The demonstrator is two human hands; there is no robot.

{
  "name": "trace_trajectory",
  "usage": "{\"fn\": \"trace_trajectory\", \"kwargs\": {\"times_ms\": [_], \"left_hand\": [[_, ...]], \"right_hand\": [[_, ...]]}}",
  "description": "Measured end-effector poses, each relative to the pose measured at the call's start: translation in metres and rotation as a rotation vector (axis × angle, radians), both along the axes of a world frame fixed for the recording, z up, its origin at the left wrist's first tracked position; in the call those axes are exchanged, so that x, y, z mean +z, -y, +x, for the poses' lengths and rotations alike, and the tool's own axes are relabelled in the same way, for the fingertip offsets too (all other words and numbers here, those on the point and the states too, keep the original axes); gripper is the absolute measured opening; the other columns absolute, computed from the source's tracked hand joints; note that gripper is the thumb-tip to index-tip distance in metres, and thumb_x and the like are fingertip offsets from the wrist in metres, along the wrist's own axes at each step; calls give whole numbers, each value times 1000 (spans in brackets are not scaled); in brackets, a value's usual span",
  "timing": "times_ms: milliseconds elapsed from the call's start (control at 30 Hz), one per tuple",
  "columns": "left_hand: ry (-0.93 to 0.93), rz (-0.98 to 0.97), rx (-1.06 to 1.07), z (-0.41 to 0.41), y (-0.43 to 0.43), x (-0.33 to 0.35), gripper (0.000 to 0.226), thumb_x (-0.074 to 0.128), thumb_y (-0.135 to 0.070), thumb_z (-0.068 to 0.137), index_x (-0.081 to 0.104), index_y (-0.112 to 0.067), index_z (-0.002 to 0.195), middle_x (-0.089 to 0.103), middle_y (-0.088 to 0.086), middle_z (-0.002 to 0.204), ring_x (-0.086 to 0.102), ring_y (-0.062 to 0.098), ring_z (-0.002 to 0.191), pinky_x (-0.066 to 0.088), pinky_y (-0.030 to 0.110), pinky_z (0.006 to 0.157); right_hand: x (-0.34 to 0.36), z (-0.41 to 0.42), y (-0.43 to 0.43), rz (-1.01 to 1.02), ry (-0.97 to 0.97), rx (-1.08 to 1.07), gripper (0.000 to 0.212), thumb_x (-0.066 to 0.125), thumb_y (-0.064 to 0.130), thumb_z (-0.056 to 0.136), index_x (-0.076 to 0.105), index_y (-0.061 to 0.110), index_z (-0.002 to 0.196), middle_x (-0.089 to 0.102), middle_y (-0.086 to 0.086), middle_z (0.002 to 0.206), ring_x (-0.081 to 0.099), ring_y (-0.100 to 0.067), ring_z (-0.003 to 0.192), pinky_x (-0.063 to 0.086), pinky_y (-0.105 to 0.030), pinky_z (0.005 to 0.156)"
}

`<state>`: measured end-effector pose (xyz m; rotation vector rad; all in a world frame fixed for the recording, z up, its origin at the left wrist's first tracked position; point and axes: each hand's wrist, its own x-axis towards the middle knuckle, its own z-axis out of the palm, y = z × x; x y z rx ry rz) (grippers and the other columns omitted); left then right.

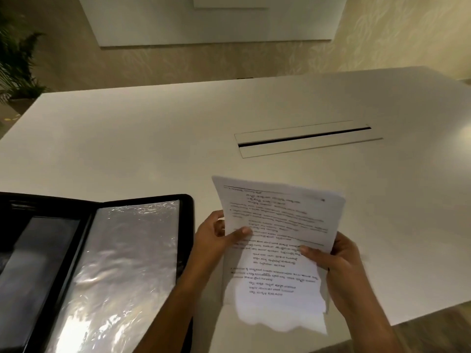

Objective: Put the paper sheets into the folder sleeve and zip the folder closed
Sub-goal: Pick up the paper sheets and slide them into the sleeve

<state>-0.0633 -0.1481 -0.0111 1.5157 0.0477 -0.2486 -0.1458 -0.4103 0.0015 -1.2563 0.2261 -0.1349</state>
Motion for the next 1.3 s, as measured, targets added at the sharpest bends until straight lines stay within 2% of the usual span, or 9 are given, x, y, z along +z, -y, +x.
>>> {"fn": "trace_trajectory", "kwargs": {"times_ms": [267,333,433,600,700,800,1033,1133,1300], "left_hand": [[171,-236,-186,10,13,37,39,87,-13,92,76,-21,129,80,11,130,79,33,117,67,39,92],[184,-250,-179,9,18,45,38,80,-7,97,72,-14,133,78,12,132,78,34,119,67,44,93],[229,-241,-142,2,26,55,36,75,-12,101,66,-10,136,77,13,130,77,35,120,68,52,93],[358,-262,-48,-16,40,57,25,69,-22,108,71,-29,131,78,5,128,77,31,120,69,45,89],[319,-205,-24,-26,49,44,22,68,-25,108,75,-40,123,81,-1,122,78,27,116,69,41,87],[224,-124,31,-32,54,27,19,67,-25,109,73,-32,125,81,-4,116,78,26,115,69,36,86],[283,-176,48,-31,54,32,28,65,-29,106,72,-54,118,80,-7,117,77,22,116,69,36,87],[257,-160,40,-36,57,24,23,65,-30,108,73,-50,117,81,-5,115,79,23,113,70,44,89],[271,-168,49,-39,61,13,20,65,-30,110,74,-40,125,81,-4,118,78,21,115,68,36,88]], "right_hand": [[23,14,-8,-145,140,-66,49,81,-7,85,71,6,131,82,-15,127,80,-36,115,70,-50,92],[31,16,-10,-149,163,-78,49,85,-1,85,72,10,132,83,-11,126,82,-32,111,71,-43,86],[39,15,-21,-167,204,-137,45,88,7,87,75,11,130,84,-8,123,83,-28,110,70,-37,84],[36,10,-45,-146,265,-342,34,85,13,90,81,29,121,84,-2,119,81,-22,112,69,-31,84],[23,8,-55,-166,224,-399,30,87,17,92,85,42,109,86,3,113,82,-19,107,69,-30,80],[14,7,-64,-168,157,-408,32,86,20,95,85,51,101,86,12,108,82,-10,104,68,-26,78],[26,10,-62,-192,214,-436,23,83,32,98,82,51,111,84,13,111,80,-9,107,67,-21,77],[21,9,-65,-190,167,-433,31,82,26,100,82,57,103,84,17,107,81,-6,104,65,-18,73],[17,3,-59,-179,170,-445,24,82,30,97,83,54,103,85,19,105,80,1,98,63,-13,72]]}}
